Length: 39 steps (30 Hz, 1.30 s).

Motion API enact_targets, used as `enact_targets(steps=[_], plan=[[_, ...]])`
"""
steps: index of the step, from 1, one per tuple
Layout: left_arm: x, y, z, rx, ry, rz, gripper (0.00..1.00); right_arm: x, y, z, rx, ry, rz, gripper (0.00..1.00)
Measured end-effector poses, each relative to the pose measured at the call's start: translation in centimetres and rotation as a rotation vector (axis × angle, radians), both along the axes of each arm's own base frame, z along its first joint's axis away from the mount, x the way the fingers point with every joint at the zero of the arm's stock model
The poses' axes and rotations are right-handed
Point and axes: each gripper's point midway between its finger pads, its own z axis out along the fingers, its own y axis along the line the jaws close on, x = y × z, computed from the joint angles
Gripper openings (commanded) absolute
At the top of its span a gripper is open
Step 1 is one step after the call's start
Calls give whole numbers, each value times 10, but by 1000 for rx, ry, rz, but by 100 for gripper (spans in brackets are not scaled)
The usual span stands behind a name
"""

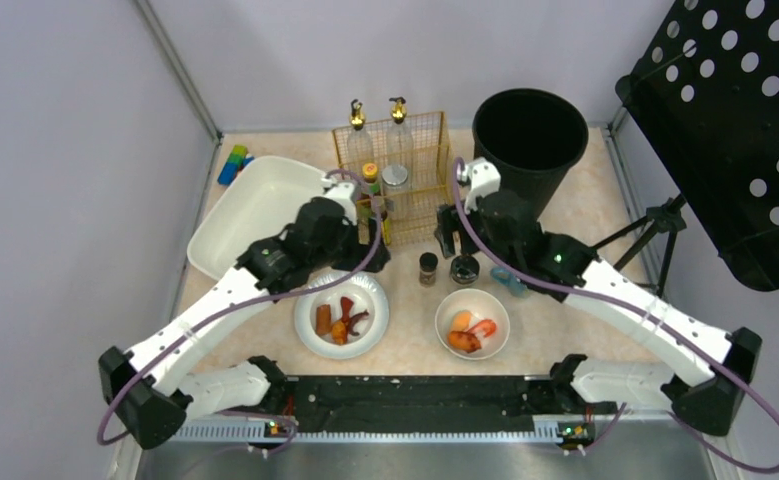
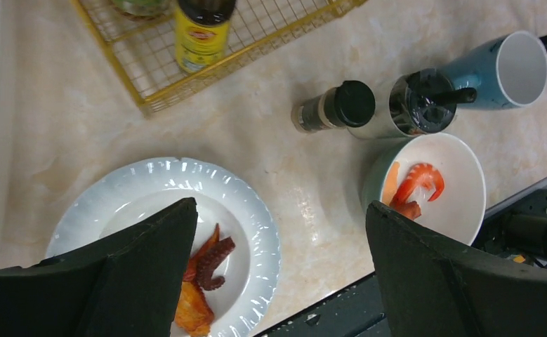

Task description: Clear the kitchen counter

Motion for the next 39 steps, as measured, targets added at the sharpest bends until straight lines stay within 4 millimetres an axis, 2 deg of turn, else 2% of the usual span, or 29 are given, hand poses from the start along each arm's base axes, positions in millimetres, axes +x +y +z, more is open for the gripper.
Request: enact_targets(steps=[5,10,15,21,26,35,36,39], plan=[[2,-40,-26,72,82,-63,94,-18,-27,-30,-38,59,-47,67],[7,-66,-43,117,129,-76,94,-28,-38,-56,-53,117,-77,64],[19,-78,-60,150,171,-56,94,-32,-45,-84,-94,170,-110,60],[35,-97,-64,164,193,-56,99,-32,-45,-109,-126,217,-127,50],[40,-107,-75,178,224,-66,99,-29,-44,-117,-129,230,-137,43],[39,-112,-99,212,280,-80,99,-17,-47,-125,-113,228,-174,32],[39,-112,-99,212,283,-83,99,-16,-47,-127,-114,230,-176,28],[39,-113,-101,212,288,-86,99,-15,-45,-130,-114,232,-172,3]])
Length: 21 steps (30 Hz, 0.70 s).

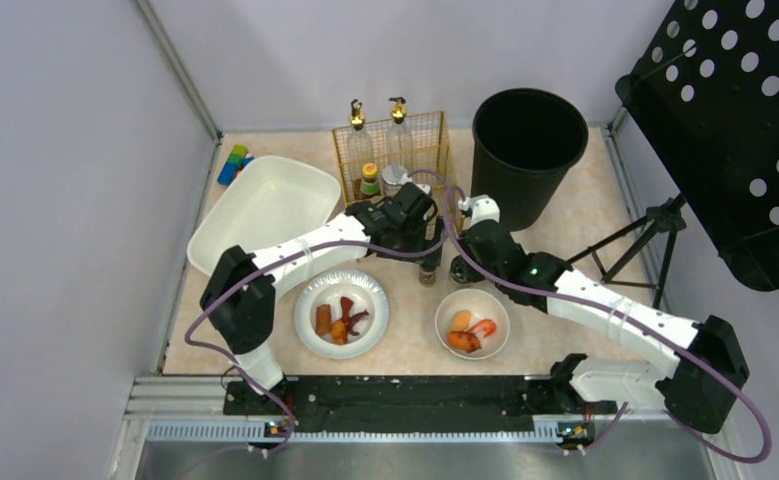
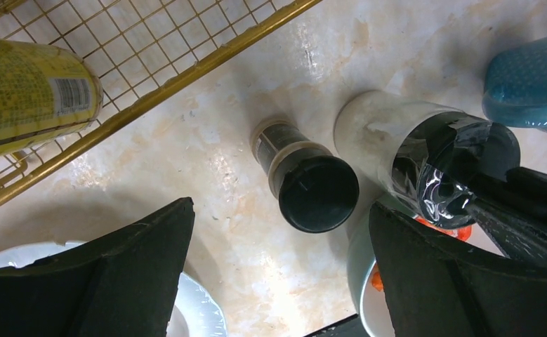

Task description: Clear the kitchen counter

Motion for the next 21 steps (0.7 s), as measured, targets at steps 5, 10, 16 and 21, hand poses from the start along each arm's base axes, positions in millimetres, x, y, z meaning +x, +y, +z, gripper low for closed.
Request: enact_targets(steps=[5,10,16,21], plan=[[2,-4,-4,1,12,-5,99,2,2,1,13,-6,-1,0],[4,-10,-9,0,26,-12,97,3,3,1,17,-11,-2,0],[5,-15,-11,-4,34,-19,87,1,-1,2,15,-12,-3,0],[7,-21,-10,-10,35,-29,69,-2,-7,8,10,-25,-9,0]])
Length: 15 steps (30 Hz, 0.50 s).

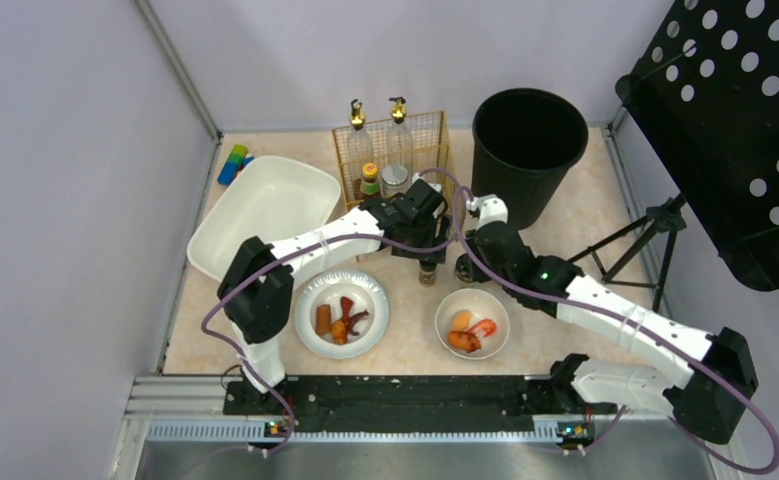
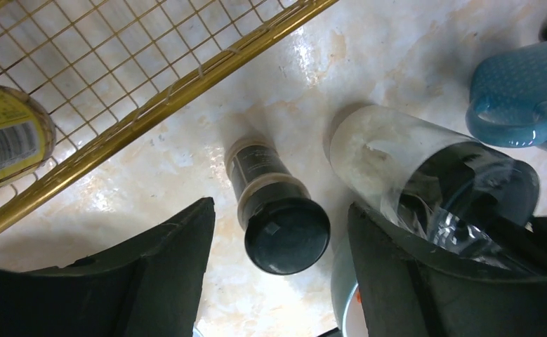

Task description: Clear the kitchen counter

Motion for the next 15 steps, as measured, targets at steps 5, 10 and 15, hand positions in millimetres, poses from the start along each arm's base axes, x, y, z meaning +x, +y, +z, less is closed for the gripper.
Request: enact_targets(steps=[5,10,15], plan=[[1,-6,-6,10,7,-11,49,-2,-7,17,15,-43,-7,0],[4,-9,-4,14,0,-21,30,3,-8,47,13,-90,-3,0],[4,-9,-5,26,3,-24,0,16,-4,101,42,-186,-5,0]])
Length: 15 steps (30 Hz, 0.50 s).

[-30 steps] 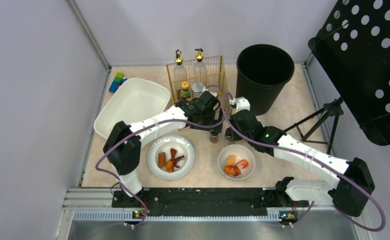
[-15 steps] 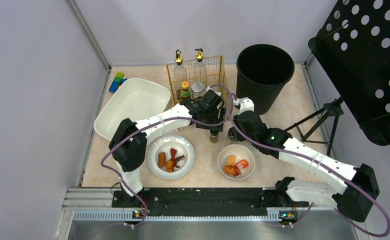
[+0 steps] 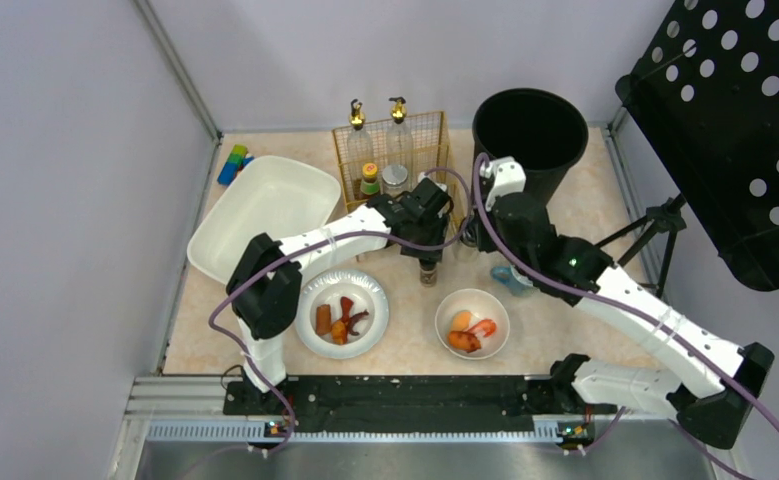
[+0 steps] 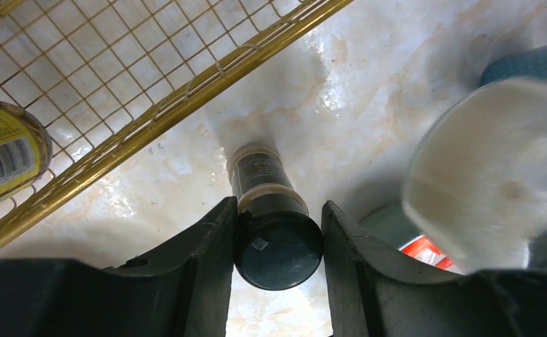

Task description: Clear the kitchen counter

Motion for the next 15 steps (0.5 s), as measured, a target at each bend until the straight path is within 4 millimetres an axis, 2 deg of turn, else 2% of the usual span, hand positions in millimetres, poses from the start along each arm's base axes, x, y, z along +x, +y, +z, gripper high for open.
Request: enact_targets(steps=[4,12,15], plan=[[-1,4,-2,21,0,5,0,13,2,28,-3,-54,-16,0],[-3,13,-1,69,-11,13,0,36,1,43,-63,-71,-42,0],[-4,20,5,85,-25,19,0,42,3,54,-65,-88,-43,0]])
